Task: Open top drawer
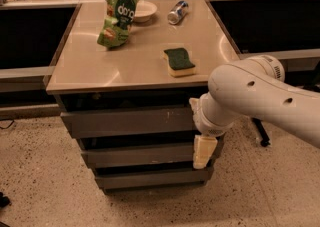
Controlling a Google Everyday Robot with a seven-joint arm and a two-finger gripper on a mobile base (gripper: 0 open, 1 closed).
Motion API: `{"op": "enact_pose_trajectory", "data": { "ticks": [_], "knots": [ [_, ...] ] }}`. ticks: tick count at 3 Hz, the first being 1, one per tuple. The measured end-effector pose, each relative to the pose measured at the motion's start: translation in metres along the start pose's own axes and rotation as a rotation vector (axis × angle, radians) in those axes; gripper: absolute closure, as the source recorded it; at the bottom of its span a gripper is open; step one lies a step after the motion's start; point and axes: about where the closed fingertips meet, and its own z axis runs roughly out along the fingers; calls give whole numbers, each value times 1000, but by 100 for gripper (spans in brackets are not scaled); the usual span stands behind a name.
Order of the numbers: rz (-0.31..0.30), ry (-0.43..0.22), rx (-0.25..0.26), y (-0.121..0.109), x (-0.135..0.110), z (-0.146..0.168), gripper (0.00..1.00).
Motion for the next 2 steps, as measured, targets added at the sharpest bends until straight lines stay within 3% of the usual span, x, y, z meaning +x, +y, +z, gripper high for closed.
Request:
{"op": "enact_pose_trajectory", "data": {
  "ticks": [2],
  "knots": [
    [-13, -17, 27, -14, 14, 29, 0]
  ]
}}
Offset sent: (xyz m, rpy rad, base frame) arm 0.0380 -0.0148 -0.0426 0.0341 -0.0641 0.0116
